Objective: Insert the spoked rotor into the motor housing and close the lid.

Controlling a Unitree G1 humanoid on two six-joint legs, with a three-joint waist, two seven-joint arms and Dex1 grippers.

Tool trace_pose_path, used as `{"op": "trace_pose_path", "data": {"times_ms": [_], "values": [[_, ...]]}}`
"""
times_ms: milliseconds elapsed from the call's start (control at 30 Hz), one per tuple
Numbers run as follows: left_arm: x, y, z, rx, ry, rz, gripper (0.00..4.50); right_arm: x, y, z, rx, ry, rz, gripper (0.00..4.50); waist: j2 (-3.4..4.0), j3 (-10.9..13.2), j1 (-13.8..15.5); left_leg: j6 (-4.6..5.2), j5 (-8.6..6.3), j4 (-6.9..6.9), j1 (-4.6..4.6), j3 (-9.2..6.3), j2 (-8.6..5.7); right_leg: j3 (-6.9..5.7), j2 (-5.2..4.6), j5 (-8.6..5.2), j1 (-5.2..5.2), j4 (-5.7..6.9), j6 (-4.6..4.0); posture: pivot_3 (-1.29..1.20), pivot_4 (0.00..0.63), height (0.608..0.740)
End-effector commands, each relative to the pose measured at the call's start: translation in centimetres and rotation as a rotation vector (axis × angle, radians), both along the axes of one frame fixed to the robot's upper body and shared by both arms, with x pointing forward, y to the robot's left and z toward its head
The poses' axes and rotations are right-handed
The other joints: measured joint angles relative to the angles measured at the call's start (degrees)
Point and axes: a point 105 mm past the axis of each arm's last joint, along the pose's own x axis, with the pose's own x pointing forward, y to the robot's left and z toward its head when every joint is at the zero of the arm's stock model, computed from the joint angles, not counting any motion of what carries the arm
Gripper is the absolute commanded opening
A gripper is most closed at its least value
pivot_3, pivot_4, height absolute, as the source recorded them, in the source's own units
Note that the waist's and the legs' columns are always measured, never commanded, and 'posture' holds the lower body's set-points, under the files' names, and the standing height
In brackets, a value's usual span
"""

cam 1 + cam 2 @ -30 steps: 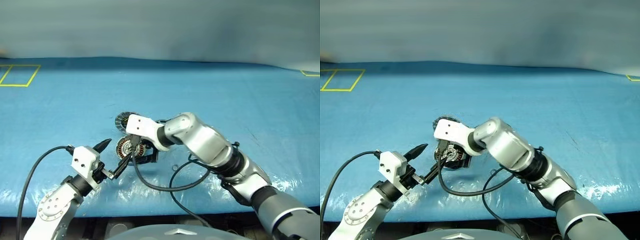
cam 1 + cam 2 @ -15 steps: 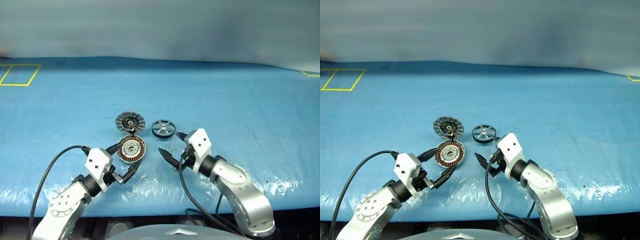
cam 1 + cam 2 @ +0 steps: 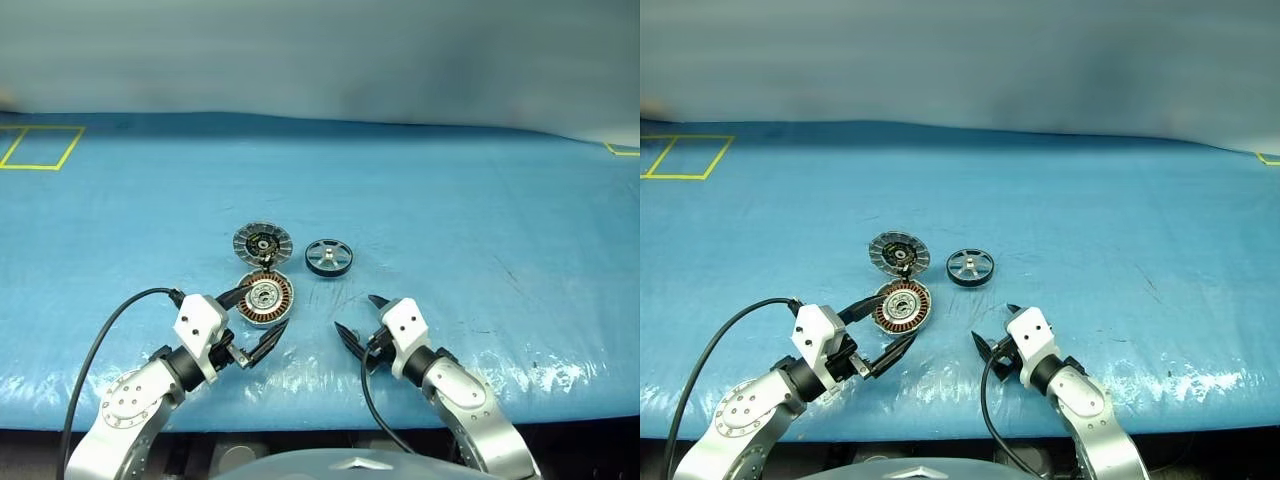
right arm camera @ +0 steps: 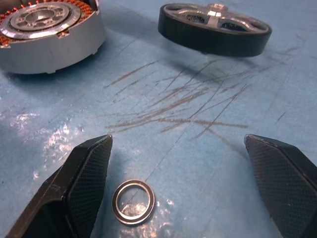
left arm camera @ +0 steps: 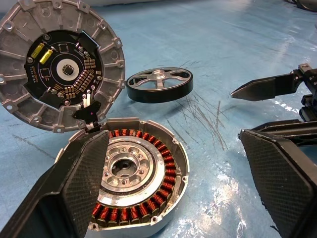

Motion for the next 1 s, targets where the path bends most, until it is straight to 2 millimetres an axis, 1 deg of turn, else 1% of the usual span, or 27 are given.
{"op": "trace_pose_path", "data": {"times_ms": [33,200,233,267,333,500,600,667,733,800,867,933,967,1000], "values": [[-0.1,0.1,0.4,0.0,-0.014,0.009,4.5,-0.6,0.0,-0.6,0.001,0.009,0.027,4.47,-0.01,0.0,0.0,0.0,0.0,0.01,0.03,0.0,0.0,0.0,0.0,0.0,0.02,0.0,0.0,0.0,0.15,0.74],[-0.2,0.3,0.4,0.004,-0.016,0.021,4.5,-1.5,-1.1,-2.6,-0.033,0.071,0.012,4.47,-0.14,-0.1,0.2,0.0,0.0,0.07,0.12,0.0,0.0,0.0,0.0,0.0,0.09,0.0,0.01,0.0,0.15,0.74],[-0.2,0.3,0.4,0.005,-0.017,0.023,4.5,-1.6,-1.4,-3.0,-0.047,0.077,0.007,4.1,-0.19,-0.1,0.2,0.0,0.0,0.07,0.12,0.0,0.0,0.0,0.0,0.0,0.1,0.0,0.01,0.0,0.15,0.74],[-0.2,0.3,0.4,0.006,-0.018,0.024,4.5,-1.7,-1.7,-3.3,-0.062,0.082,-0.004,3.9,-0.27,-0.2,0.2,0.0,0.0,0.07,0.13,0.0,0.0,0.0,0.0,0.0,0.09,0.0,0.01,0.0,0.15,0.74],[-0.2,0.4,0.4,0.006,-0.02,0.027,4.5,-1.7,-2.3,-3.8,-0.08,0.089,-0.03,3.29,-0.39,-0.3,0.3,0.0,0.0,0.06,0.14,0.0,0.0,0.0,0.0,0.0,0.12,0.0,0.0,0.0,0.15,0.74],[-0.2,0.4,0.5,0.008,-0.024,0.032,4.5,-1.8,-2.9,-4.3,-0.124,0.076,-0.025,1.73,-0.54,-0.4,0.3,0.0,0.0,0.13,0.34,0.0,0.0,0.0,-0.02,0.0,0.13,-0.01,0.01,0.0,0.15,0.74],[-0.2,0.4,0.4,0.005,-0.023,0.032,4.5,-2.3,-3.3,-4.7,-0.138,0.097,-0.007,0.71,-0.65,-0.5,0.7,-0.01,-0.01,0.19,0.41,0.0,-0.01,0.02,-0.04,0.0,0.22,-0.01,0.01,0.0,0.15,0.74],[-0.2,0.3,0.4,0.005,-0.024,0.033,4.5,-3.2,-3.5,-4.6,-0.13,0.14,0.039,0.65,-0.68,-0.5,1.0,-0.01,-0.01,0.2,0.46,0.0,-0.01,0.02,-0.04,-0.01,0.29,-0.01,0.0,0.0,0.15,0.74],[-0.2,0.4,0.4,0.002,-0.027,0.035,4.5,-3.7,-3.7,-3.8,-0.107,0.153,0.083,0.65,-0.68,-0.5,1.5,0.0,-0.02,0.18,0.54,0.0,-0.04,0.02,-0.07,-0.01,0.42,-0.1,0.01,0.0,0.15,0.74],[-0.1,0.4,0.4,-0.004,-0.034,0.039,4.5,-3.5,-3.9,-2.5,-0.079,0.133,0.106,0.65,-0.71,-0.5,1.7,0.03,-0.05,0.14,0.57,-0.01,-0.03,0.01,-0.07,-0.01,0.49,-0.17,0.01,0.0,0.15,0.74],[0.0,0.5,0.6,-0.014,-0.051,0.053,4.5,-1.8,-3.4,0.6,-0.034,0.039,0.122,0.65,-0.62,-0.5,1.7,0.03,-0.06,0.12,0.57,-0.01,-0.02,0.0,-0.06,-0.01,0.55,-0.18,0.01,0.0,0.15,0.74],[0.2,0.6,0.7,-0.023,-0.068,0.068,4.5,0.0,-2.3,3.4,-0.025,-0.067,0.141,0.65,-0.53,-0.3,1.3,0.04,-0.06,0.16,0.56,0.0,-0.02,0.01,-0.06,0.0,0.7,-0.18,0.02,0.0,0.15,0.74],[0.3,0.6,0.7,-0.024,-0.073,0.072,4.5,0.5,-2.0,4.0,-0.03,-0.094,0.145,0.65,-0.48,-0.3,1.2,0.04,-0.05,0.17,0.54,0.05,0.0,0.03,-0.04,0.02,0.7,-0.16,0.04,0.0,0.15,0.74],[0.3,0.6,0.6,-0.021,-0.078,0.074,4.5,1.2,-1.0,4.8,-0.02,-0.107,0.151,0.65,-0.45,-0.3,1.1,0.05,-0.04,0.18,0.54,0.07,0.01,0.03,-0.04,0.06,0.69,-0.15,0.03,0.0,0.15,0.74]]}}
